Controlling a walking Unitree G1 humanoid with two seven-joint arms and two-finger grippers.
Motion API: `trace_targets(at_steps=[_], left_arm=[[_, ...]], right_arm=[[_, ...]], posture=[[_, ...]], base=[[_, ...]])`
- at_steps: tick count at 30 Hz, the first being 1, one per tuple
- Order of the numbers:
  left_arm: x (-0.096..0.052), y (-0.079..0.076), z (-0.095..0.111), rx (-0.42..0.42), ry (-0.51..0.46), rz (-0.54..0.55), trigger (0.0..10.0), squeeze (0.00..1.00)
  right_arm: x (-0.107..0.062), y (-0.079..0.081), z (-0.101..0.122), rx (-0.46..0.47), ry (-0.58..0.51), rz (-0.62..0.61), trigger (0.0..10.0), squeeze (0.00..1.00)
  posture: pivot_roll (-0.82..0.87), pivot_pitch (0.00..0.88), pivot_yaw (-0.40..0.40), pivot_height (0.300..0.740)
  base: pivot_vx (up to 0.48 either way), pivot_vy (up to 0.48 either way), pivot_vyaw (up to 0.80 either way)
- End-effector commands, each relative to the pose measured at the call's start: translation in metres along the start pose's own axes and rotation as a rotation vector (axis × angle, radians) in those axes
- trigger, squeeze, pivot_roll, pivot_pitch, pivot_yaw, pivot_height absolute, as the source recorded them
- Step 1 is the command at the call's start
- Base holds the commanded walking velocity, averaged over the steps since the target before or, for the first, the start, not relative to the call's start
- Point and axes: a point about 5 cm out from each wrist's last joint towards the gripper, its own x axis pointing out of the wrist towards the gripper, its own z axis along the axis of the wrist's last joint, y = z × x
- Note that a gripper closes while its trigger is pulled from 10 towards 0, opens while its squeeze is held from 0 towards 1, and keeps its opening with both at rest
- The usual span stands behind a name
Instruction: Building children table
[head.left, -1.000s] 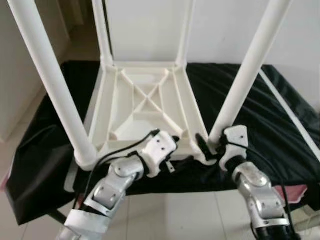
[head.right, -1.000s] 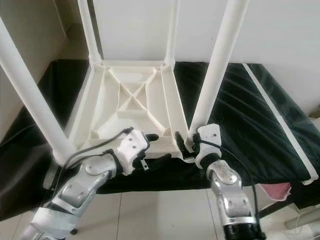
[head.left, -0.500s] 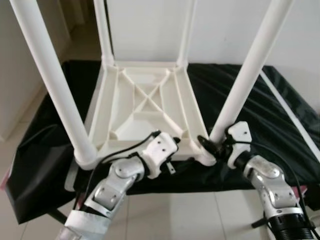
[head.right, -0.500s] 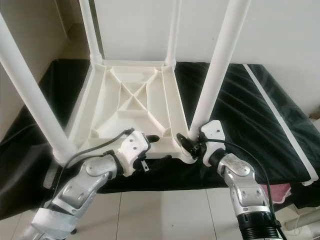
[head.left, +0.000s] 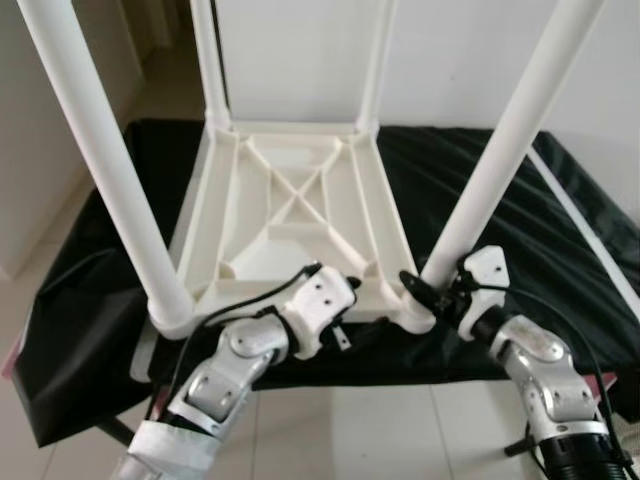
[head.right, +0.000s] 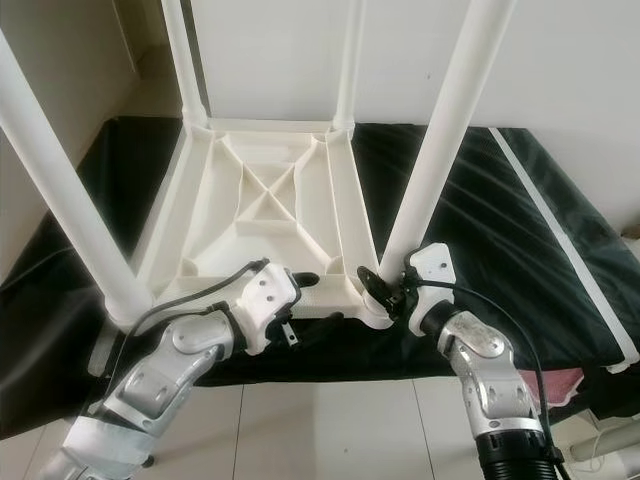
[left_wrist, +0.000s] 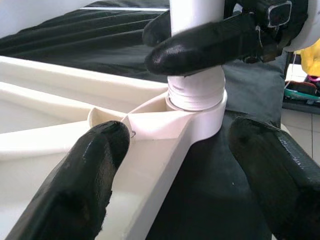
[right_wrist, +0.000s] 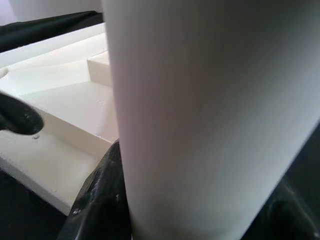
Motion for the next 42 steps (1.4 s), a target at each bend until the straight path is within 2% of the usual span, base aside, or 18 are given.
trace_targets(at_steps=[1, 11, 14, 15, 18, 19, 22, 28, 31, 33, 41, 42], left_arm=[[0.000, -0.006, 0.000, 0.016, 0.001, -0.073, 10.0, 0.00], [0.002, -0.003, -0.004, 0.025, 0.012, -0.065, 10.0, 0.00], [0.003, -0.001, -0.004, 0.027, 0.012, -0.059, 10.0, 0.00], [0.003, -0.001, -0.004, 0.027, 0.012, -0.059, 10.0, 0.00], [0.003, 0.001, -0.003, 0.034, 0.009, -0.054, 10.0, 0.00], [0.003, 0.001, -0.003, 0.034, 0.009, -0.054, 10.0, 0.00], [0.003, 0.003, -0.002, 0.036, 0.006, -0.048, 10.0, 0.00], [0.002, 0.004, -0.001, 0.039, -0.002, -0.044, 10.0, 0.00], [0.002, 0.004, -0.001, 0.039, -0.003, -0.045, 10.0, 0.00], [0.002, 0.003, -0.001, 0.038, -0.002, -0.053, 10.0, 0.00], [0.003, 0.004, -0.001, 0.040, -0.002, -0.046, 10.0, 0.00], [0.002, 0.004, 0.000, 0.034, -0.010, -0.036, 10.0, 0.00]], right_arm=[[-0.004, 0.002, -0.013, 0.035, 0.053, -0.057, 10.0, 0.00], [-0.002, 0.010, -0.018, 0.036, 0.058, -0.210, 10.0, 0.00], [0.001, 0.011, -0.019, 0.058, 0.047, -0.321, 10.0, 0.00], [0.001, 0.011, -0.019, 0.058, 0.047, -0.321, 10.0, 0.00], [0.003, 0.012, -0.025, 0.100, 0.068, -0.462, 10.0, 0.00], [0.003, 0.012, -0.025, 0.100, 0.068, -0.462, 10.0, 0.00], [0.005, 0.022, -0.035, 0.136, 0.110, -0.580, 10.0, 0.00], [0.014, 0.038, -0.037, 0.201, 0.120, -0.643, 10.0, 0.00], [0.015, 0.039, -0.036, 0.197, 0.111, -0.652, 10.0, 0.00], [0.018, 0.040, -0.030, 0.191, 0.067, -0.658, 10.0, 0.00], [0.015, 0.038, -0.028, 0.190, 0.051, -0.663, 10.0, 0.00], [0.014, 0.037, -0.026, 0.196, 0.031, -0.655, 10.0, 0.42]], posture=[[-0.04, 0.009, -0.040, 0.740], [-0.05, 0.000, -0.040, 0.740], [-0.05, 0.000, -0.044, 0.740], [-0.05, 0.000, -0.044, 0.740], [-0.04, 0.000, -0.048, 0.740], [-0.04, 0.000, -0.048, 0.740], [-0.03, 0.000, -0.049, 0.740], [-0.03, 0.000, -0.047, 0.740], [-0.03, 0.000, -0.044, 0.740], [-0.03, 0.000, -0.044, 0.740], [-0.02, 0.000, -0.049, 0.740], [-0.02, 0.000, -0.054, 0.740]], base=[[0.000, 0.000, 0.00], [0.000, 0.000, 0.00], [0.000, 0.000, 0.00], [0.000, 0.000, 0.00], [0.000, 0.000, 0.00], [0.000, 0.000, 0.00], [0.000, 0.000, 0.00], [0.000, 0.000, 0.00], [0.000, 0.000, 0.00], [0.000, 0.000, 0.00], [0.000, 0.000, 0.00], [0.000, 0.000, 0.00]])
